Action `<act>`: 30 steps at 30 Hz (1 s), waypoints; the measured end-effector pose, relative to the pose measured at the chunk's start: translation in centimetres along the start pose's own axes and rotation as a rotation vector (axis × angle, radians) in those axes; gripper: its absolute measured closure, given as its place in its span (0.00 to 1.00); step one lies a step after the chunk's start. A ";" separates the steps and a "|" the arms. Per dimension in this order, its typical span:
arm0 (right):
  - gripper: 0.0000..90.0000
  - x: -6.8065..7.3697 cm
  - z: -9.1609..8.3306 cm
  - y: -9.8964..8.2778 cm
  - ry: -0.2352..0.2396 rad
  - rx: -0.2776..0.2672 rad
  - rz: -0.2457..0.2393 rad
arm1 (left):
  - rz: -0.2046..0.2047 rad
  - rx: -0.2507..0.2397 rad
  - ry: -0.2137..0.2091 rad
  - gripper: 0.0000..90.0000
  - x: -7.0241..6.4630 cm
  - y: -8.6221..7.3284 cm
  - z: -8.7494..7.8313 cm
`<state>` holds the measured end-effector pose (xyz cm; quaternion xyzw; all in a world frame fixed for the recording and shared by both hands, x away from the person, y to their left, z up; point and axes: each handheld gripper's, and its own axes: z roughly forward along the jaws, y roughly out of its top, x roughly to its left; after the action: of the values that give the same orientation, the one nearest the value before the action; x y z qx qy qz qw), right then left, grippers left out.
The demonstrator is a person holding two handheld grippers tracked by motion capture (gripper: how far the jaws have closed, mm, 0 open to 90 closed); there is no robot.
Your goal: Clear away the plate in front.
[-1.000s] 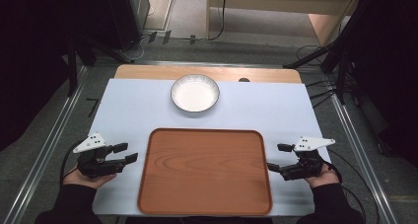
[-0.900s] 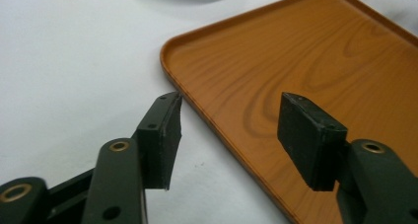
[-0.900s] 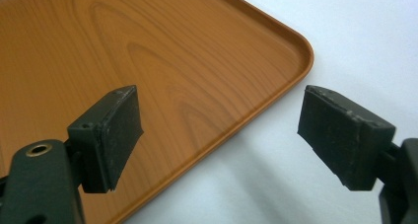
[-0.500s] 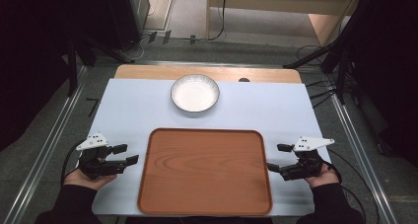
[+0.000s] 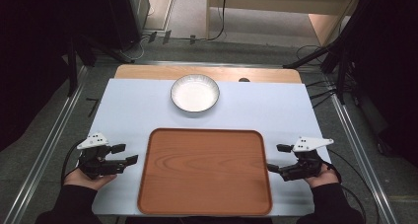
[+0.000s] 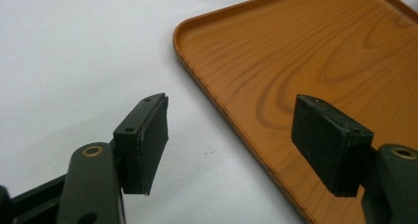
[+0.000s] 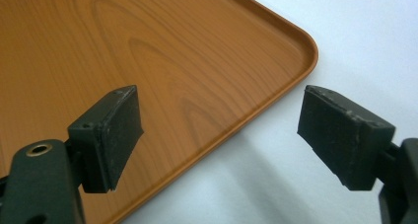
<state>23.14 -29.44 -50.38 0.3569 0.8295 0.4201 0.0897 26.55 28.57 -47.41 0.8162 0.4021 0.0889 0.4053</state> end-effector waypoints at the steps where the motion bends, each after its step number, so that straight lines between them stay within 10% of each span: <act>1: 0.20 0.0 0.0 0.0 0.000 0.001 0.000 | 0.004 -0.002 0.004 0.33 0.0 0.0 0.0; 14: 0.20 0.0 0.2 0.0 0.003 0.006 -0.002 | -0.048 0.023 -0.005 0.34 0.4 0.4 0.8; 30: 0.20 0.0 0.4 0.0 0.008 0.017 -0.003 | -0.018 0.027 0.030 0.35 2.0 1.9 3.1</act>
<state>23.32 -29.17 -50.58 0.3549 0.8338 0.4144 0.0841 30.40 27.52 -48.37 0.8164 0.4166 0.0924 0.3890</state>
